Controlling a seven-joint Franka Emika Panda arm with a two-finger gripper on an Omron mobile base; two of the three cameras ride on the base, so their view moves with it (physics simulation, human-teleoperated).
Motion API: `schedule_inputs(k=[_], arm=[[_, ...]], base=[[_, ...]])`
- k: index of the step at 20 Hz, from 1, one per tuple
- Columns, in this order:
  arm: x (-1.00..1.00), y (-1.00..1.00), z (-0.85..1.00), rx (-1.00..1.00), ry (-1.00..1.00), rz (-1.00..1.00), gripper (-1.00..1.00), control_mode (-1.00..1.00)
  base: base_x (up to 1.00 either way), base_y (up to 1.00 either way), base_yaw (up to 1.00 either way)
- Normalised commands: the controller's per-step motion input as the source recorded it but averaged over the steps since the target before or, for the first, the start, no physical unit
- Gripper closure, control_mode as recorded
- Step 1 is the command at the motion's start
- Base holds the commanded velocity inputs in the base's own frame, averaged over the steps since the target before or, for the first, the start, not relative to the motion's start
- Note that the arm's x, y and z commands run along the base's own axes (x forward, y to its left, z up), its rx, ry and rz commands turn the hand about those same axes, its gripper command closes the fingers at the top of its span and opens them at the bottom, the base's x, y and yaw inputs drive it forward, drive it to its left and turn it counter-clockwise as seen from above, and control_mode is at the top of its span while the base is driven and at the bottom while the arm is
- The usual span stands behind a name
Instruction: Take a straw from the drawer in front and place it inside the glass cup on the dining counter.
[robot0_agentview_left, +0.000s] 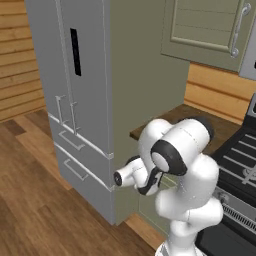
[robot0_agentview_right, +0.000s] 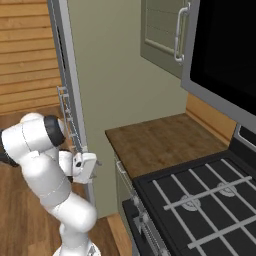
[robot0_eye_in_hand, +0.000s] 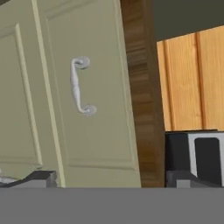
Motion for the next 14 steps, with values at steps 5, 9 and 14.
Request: schedule_inputs(k=[5, 9, 14], arm=[[0.34, -0.01, -0.44, -0.09, -0.04, 0.00, -1.00, -1.00], [0.35, -0.03, -0.34, -0.10, -0.06, 0.00, -1.00, -1.00], [0.45, -0.09, -0.24, -0.08, -0.04, 0.00, -1.00, -1.00]], base=[[0.00, 0.00, 0.00], [0.00, 0.00, 0.00], [0.00, 0.00, 0.00]])
